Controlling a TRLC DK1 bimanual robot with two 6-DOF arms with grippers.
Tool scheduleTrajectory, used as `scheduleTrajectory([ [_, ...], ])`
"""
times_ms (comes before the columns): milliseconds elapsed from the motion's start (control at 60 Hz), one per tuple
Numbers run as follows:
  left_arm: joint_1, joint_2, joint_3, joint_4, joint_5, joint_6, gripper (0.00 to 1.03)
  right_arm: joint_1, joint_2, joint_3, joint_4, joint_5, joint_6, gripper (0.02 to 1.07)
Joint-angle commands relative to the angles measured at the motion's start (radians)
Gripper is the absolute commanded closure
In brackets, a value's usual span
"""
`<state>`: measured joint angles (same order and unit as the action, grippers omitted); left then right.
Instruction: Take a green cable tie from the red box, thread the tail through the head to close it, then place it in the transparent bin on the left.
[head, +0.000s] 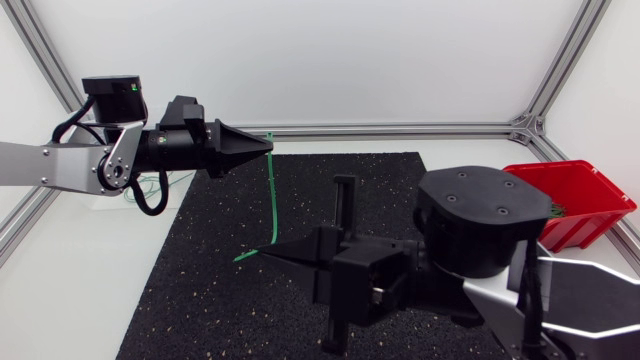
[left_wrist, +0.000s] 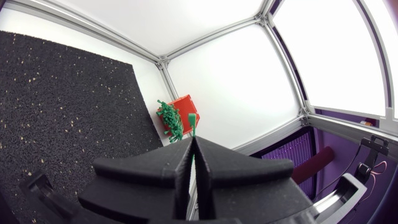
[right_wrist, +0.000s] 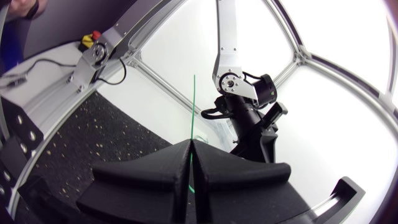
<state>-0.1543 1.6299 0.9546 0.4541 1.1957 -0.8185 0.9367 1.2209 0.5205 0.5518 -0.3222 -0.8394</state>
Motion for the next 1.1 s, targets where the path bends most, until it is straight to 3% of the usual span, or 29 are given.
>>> scheduleTrajectory([
  [0, -0.011, -0.058, -0.036, 0.011, 0.002, -0.004, 1.00, -0.007, -0.035, 0.032, -0.043, -0.012, 0.169, 1.01],
  [217, -0.027, -0.137, -0.070, 0.001, -0.016, -0.007, 1.00, 0.014, -0.097, 0.030, -0.113, -0.023, 0.306, 1.01],
  [350, -0.030, -0.186, -0.088, -0.005, -0.027, -0.007, 1.00, 0.010, -0.127, 0.069, -0.197, -0.144, 0.505, 1.01],
  [417, -0.034, -0.211, -0.096, -0.008, -0.033, -0.007, 1.00, 0.001, -0.132, 0.102, -0.286, -0.193, 0.542, 1.01],
  [533, -0.044, -0.243, -0.106, -0.011, -0.047, -0.007, 1.00, 0.004, -0.147, 0.131, -0.352, -0.236, 0.608, 1.01],
  [767, -0.080, -0.304, -0.139, -0.011, -0.082, 0.001, 1.00, -0.055, -0.169, 0.205, -0.471, -0.417, 0.777, 1.01],
  [950, -0.090, -0.324, -0.146, -0.014, -0.088, 0.002, 1.00, -0.131, -0.129, 0.352, -0.707, -0.667, 0.908, 1.01],
  [1083, -0.096, -0.335, -0.160, -0.014, -0.094, 0.007, 1.00, -0.154, -0.109, 0.417, -0.771, -0.704, 1.091, 1.01],
])
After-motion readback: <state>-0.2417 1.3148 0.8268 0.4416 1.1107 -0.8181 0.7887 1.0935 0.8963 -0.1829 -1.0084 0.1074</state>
